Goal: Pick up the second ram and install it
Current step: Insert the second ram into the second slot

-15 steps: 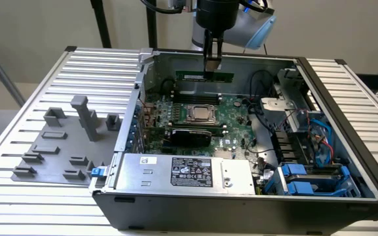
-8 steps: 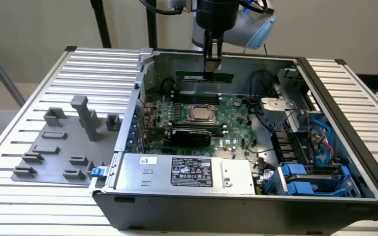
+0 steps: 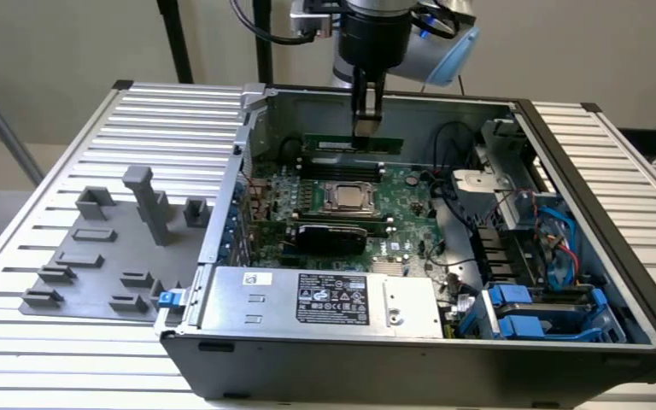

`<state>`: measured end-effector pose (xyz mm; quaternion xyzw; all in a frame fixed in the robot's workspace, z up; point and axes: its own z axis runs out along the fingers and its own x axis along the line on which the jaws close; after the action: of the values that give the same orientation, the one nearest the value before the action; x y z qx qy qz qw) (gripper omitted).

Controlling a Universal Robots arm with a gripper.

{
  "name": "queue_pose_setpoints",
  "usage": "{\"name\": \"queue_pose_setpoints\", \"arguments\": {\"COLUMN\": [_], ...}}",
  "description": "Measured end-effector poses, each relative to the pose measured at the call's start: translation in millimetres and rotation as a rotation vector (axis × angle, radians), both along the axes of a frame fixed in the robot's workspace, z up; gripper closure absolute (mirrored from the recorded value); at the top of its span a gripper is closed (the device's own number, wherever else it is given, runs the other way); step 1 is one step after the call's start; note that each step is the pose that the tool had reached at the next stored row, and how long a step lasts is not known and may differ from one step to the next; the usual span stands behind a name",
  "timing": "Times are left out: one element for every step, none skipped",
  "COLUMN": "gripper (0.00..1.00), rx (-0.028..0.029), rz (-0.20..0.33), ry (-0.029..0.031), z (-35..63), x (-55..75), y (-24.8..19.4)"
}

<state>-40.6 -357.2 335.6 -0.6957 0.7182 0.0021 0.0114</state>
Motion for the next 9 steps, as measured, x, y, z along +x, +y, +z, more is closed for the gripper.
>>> {"name": "queue_pose_setpoints", "arguments": {"gripper": [0.87, 0.87, 0.87, 0.87, 0.87, 0.87, 0.87, 0.87, 0.87], "rx": [-0.0005, -0.0003, 0.0000, -0.0001, 0.0001, -0.0001, -0.0001, -0.0001, -0.0001], "rz": [0.000, 0.000, 0.000, 0.000, 0.000, 0.000, 0.000, 0.000, 0.000], "ry": [0.0002, 0.0002, 0.0000, 0.0000, 0.0000, 0.0000, 0.0001, 0.0001, 0.0001], "z": [-1.8, -3.7, -5.5, -7.3, -9.2, -10.9, -12.7, -14.6, -16.4], "x": [-0.6, -1.1, -1.6, -1.8, -1.9, -1.9, -2.0, -2.0, -2.1], "y": [-2.3, -4.5, -6.6, -8.7, -10.7, -12.7, -14.9, -17.2, -19.3]}}
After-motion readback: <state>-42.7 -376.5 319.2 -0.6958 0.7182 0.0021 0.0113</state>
